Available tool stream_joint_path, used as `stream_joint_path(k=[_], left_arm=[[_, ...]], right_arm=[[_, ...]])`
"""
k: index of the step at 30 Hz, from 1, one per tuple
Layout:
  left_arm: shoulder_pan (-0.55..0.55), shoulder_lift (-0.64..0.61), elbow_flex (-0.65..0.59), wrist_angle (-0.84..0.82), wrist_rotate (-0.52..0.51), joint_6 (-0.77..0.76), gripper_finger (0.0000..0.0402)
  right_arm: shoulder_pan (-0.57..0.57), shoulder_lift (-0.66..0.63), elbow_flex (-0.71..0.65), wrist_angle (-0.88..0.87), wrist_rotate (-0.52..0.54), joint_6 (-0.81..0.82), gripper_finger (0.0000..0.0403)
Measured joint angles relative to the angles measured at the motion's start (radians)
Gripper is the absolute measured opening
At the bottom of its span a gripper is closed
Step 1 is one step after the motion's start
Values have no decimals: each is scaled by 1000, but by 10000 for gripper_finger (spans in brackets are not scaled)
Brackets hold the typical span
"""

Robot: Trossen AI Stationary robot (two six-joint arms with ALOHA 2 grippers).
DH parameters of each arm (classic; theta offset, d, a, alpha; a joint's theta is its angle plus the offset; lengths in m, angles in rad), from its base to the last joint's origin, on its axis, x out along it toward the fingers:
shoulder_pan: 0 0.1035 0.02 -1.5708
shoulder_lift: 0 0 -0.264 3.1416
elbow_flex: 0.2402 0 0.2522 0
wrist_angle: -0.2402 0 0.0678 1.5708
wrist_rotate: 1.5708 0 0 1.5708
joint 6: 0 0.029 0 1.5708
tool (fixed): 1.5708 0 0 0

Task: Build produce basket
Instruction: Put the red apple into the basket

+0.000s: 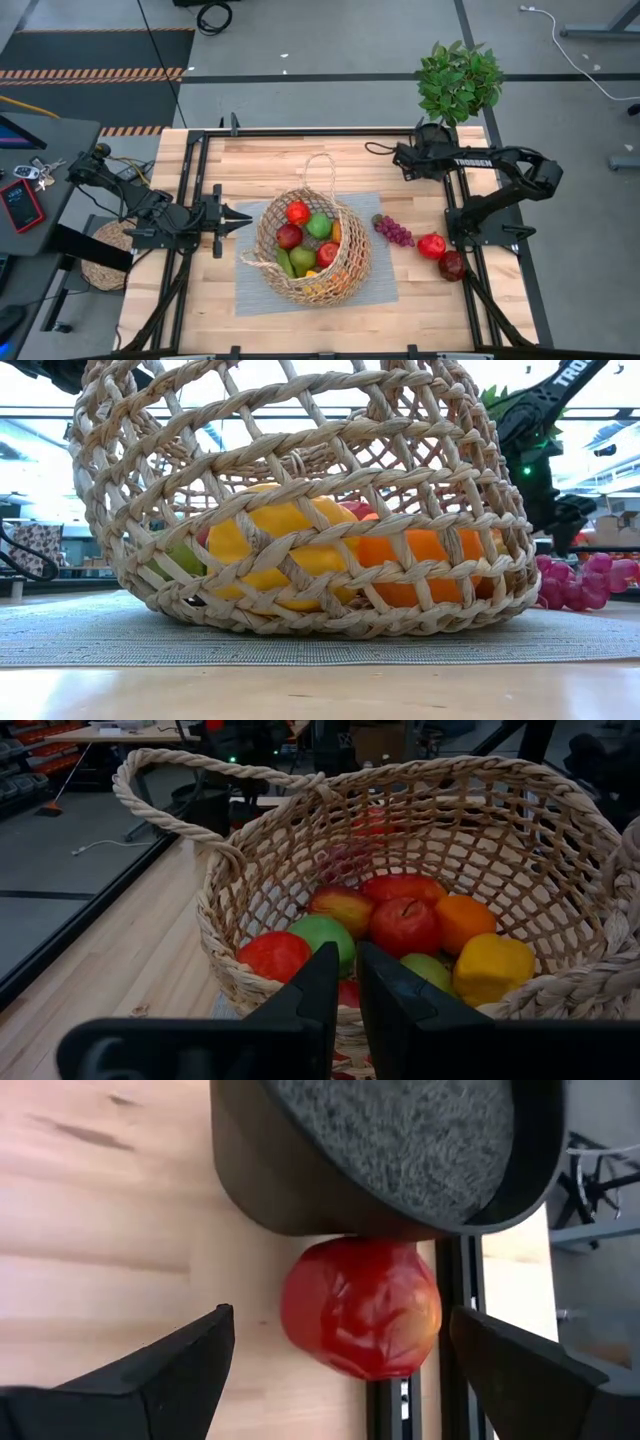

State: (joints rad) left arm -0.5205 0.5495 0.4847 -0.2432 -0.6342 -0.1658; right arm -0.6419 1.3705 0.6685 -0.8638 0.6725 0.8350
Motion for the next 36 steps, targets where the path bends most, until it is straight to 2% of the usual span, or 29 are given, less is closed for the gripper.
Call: stream_joint_path(k=[13, 18, 21, 24, 26, 31, 36], left_arm=[[0, 0, 0, 0, 0, 0, 48], [0, 0, 0, 0, 0, 0, 48], [0, 0, 0, 0, 0, 0, 48], [0, 0, 0, 0, 0, 0, 48], [0, 0, 0, 0, 0, 0, 48], [0, 0, 0, 0, 0, 0, 48], [0, 0, 0, 0, 0, 0, 48]], right_arm=[[-76, 2, 0, 104, 5, -49, 373], [-116, 2, -22, 114, -33, -55, 373], [-121, 2, -67, 168, -97, -61, 373], [-89, 3, -106, 225, -174, -76, 373], [-49, 2, -120, 249, -188, -64, 373], [37, 2, -130, 275, -156, -38, 373], [46, 3, -130, 321, -109, -46, 373]])
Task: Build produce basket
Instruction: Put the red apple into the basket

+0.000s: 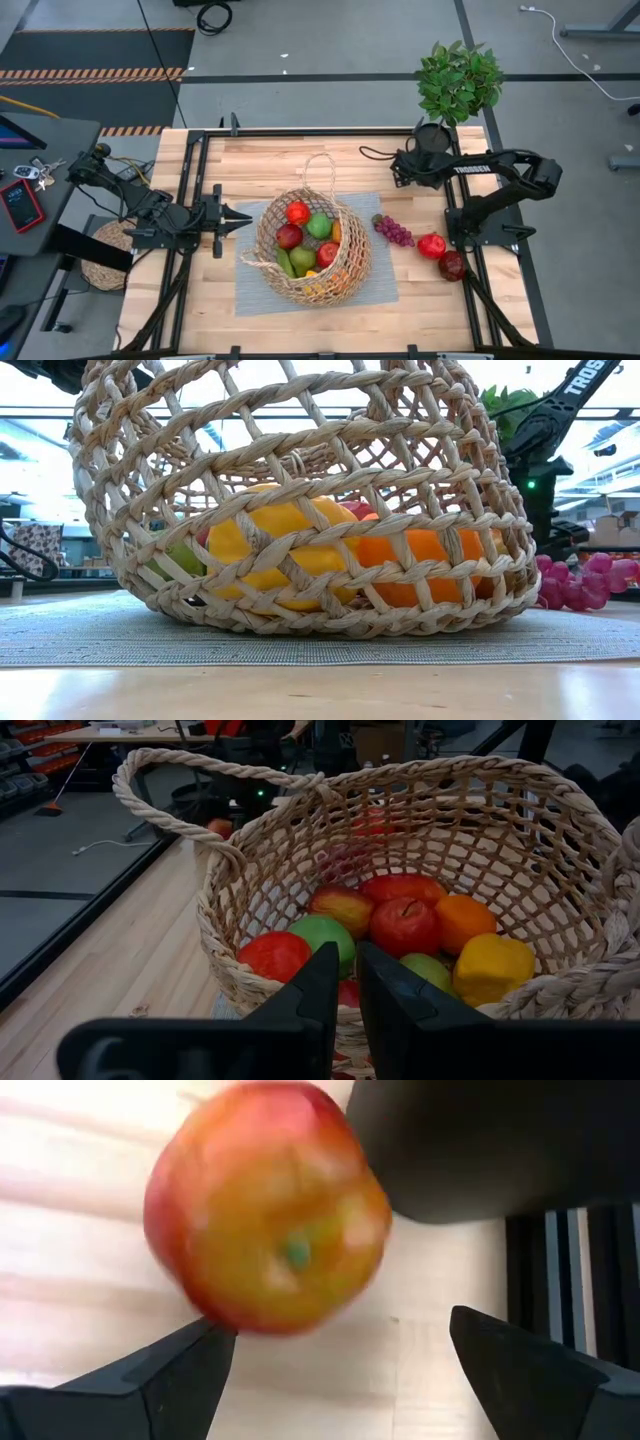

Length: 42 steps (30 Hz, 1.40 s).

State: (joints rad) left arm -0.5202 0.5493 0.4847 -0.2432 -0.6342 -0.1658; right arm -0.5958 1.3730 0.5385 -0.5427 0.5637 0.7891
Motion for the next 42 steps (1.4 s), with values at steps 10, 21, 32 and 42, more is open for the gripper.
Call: stream_joint_path(k=[10, 21, 32, 42], left_arm=[[0, 0, 0, 0, 0, 0, 48], [0, 0, 0, 0, 0, 0, 48], [0, 0, 0, 0, 0, 0, 48], [0, 0, 0, 0, 0, 0, 48]], right_arm=[[104, -17, 0, 155, 93, -9, 373], [127, -3, 0, 418, 229, -166, 373], [58, 181, 0, 560, 312, -155, 373], [68, 228, 0, 580, 160, -126, 373]])
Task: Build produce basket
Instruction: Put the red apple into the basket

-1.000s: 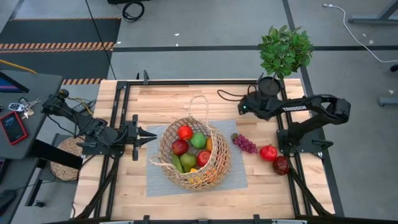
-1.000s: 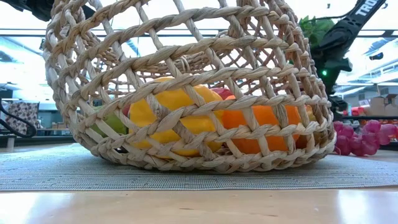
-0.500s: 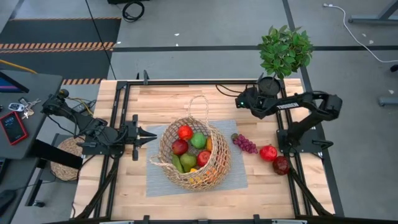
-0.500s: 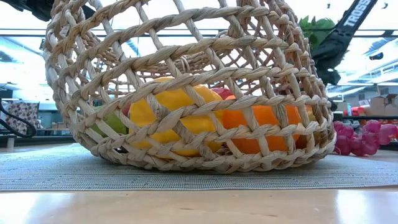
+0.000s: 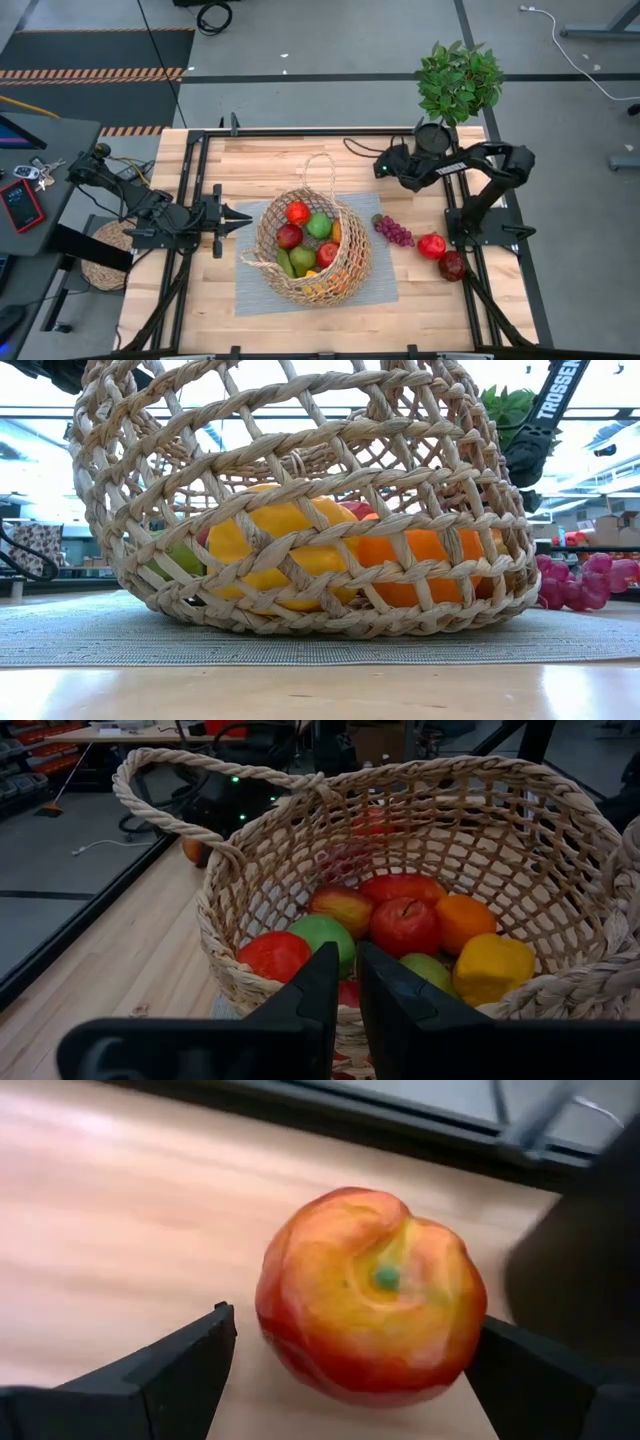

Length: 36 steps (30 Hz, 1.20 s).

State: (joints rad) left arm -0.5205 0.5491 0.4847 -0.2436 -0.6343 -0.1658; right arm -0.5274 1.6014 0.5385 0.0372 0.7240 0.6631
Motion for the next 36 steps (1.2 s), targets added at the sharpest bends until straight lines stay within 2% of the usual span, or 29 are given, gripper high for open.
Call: stream_joint_path(k=[6, 14, 21, 26, 31, 36], left_arm=[[0, 0, 0, 0, 0, 0, 48], [0, 0, 0, 0, 0, 0, 48], [0, 0, 0, 0, 0, 0, 48], [0, 0, 0, 0, 0, 0, 48], [0, 0, 0, 0, 0, 0, 48], [0, 0, 0, 0, 0, 0, 48]], right_arm=[[52, -27, 0, 42, 15, -37, 373], [15, -29, -3, 61, -4, -39, 371], [-48, -28, -92, 257, -112, -62, 321], [-58, -29, -123, 316, -136, -70, 278], [4, -45, -125, 375, -163, -116, 269], [104, -132, -125, 500, -166, -176, 275]])
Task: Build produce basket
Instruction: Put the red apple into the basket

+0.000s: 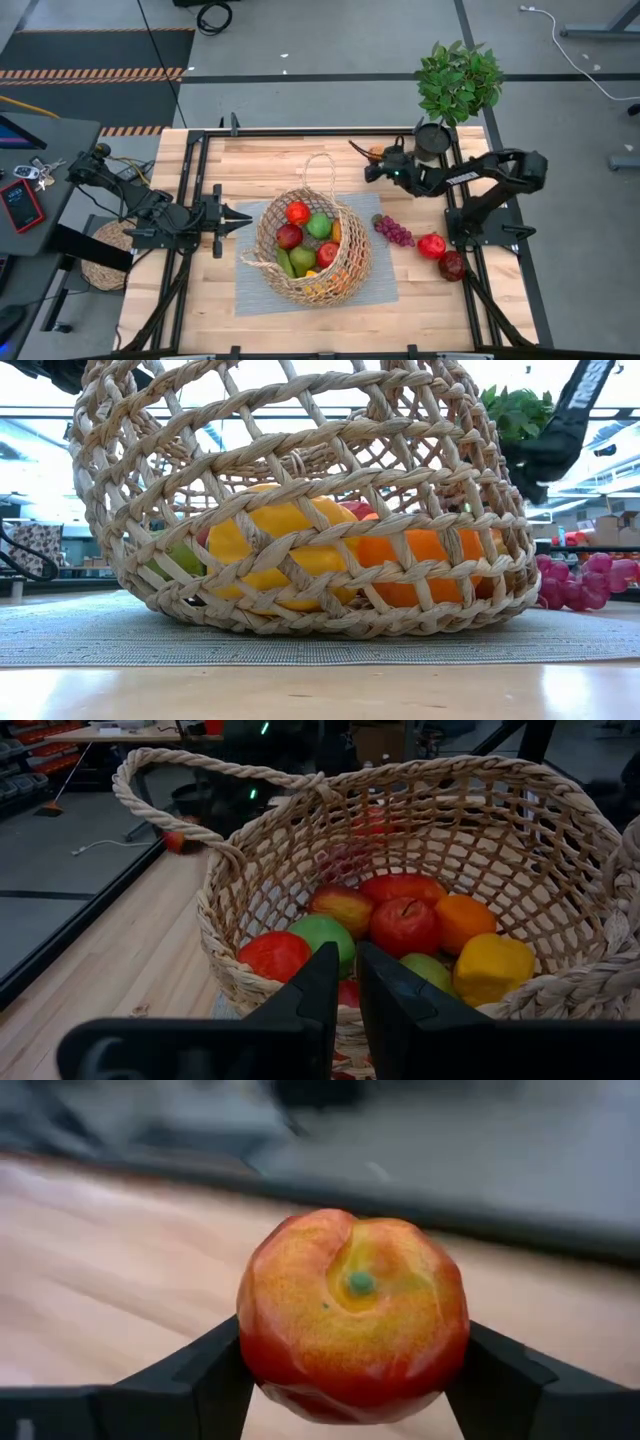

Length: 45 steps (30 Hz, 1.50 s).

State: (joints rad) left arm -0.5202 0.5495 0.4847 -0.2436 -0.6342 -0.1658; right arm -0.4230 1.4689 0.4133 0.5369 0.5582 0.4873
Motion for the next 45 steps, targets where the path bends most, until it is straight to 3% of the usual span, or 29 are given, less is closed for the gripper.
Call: stream_joint_path(k=[5, 9, 13, 20, 25, 32, 37, 40, 45], left_arm=[[0, 0, 0, 0, 0, 0, 48], [0, 0, 0, 0, 0, 0, 48], [0, 0, 0, 0, 0, 0, 48], [0, 0, 0, 0, 0, 0, 48], [0, 0, 0, 0, 0, 0, 48], [0, 0, 0, 0, 0, 0, 48], [0, 0, 0, 0, 0, 0, 48], [0, 0, 0, 0, 0, 0, 48], [0, 0, 0, 1, 0, 0, 48]], right_arm=[[106, -170, 0, 258, -65, -148, 275], [164, -295, 1, 439, -266, -232, 276], [210, -374, 1, 490, -430, -227, 276], [345, -380, 27, 474, -424, -307, 277], [454, -324, 175, 262, -269, -441, 277], [548, -187, 479, -128, -174, -600, 278], [609, -62, 624, -200, -107, -754, 278], [626, 5, 705, -248, -112, -791, 278], [621, 121, 903, -486, -162, -770, 278]])
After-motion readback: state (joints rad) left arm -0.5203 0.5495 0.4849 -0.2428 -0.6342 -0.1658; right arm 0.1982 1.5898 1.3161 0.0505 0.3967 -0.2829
